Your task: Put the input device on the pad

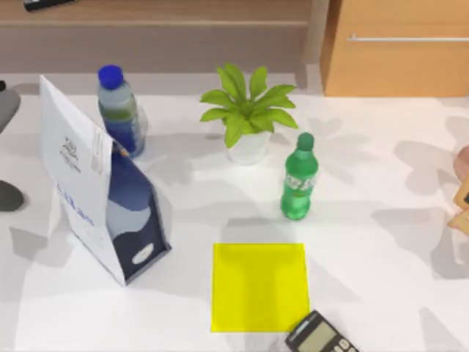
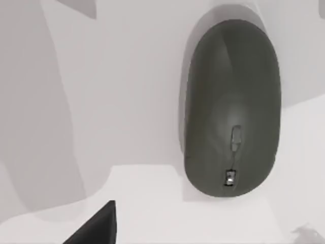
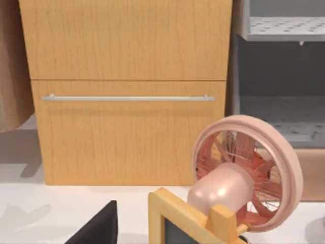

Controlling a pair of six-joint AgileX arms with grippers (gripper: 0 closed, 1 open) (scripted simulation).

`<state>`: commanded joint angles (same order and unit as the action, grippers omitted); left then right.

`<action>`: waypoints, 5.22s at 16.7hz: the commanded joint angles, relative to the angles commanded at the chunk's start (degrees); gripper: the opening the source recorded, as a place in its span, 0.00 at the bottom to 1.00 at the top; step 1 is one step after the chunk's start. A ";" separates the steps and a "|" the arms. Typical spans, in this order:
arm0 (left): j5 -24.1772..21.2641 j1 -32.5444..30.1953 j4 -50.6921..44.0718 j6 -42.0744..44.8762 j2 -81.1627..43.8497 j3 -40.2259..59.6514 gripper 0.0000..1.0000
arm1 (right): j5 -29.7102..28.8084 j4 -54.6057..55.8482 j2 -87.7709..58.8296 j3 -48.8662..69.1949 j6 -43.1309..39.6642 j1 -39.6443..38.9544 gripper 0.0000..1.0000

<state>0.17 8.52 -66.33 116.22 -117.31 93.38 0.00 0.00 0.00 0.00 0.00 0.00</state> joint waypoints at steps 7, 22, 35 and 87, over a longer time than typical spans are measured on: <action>-0.08 -0.05 16.04 0.18 -5.69 -9.77 1.00 | 0.00 0.00 0.00 0.00 0.00 0.00 1.00; -0.09 -0.02 18.97 0.25 -6.94 -11.90 0.32 | 0.00 0.00 0.00 0.00 0.00 0.00 1.00; 0.96 0.10 16.94 -0.75 -4.43 -11.64 0.00 | 0.00 0.00 0.00 0.00 0.00 0.00 1.00; 1.21 -59.24 3.73 13.93 0.13 -3.06 0.00 | 0.00 0.00 0.00 0.00 0.00 0.00 1.00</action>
<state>1.38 -50.72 -62.60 130.15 -117.18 90.33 0.00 0.00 0.00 0.00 0.00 0.00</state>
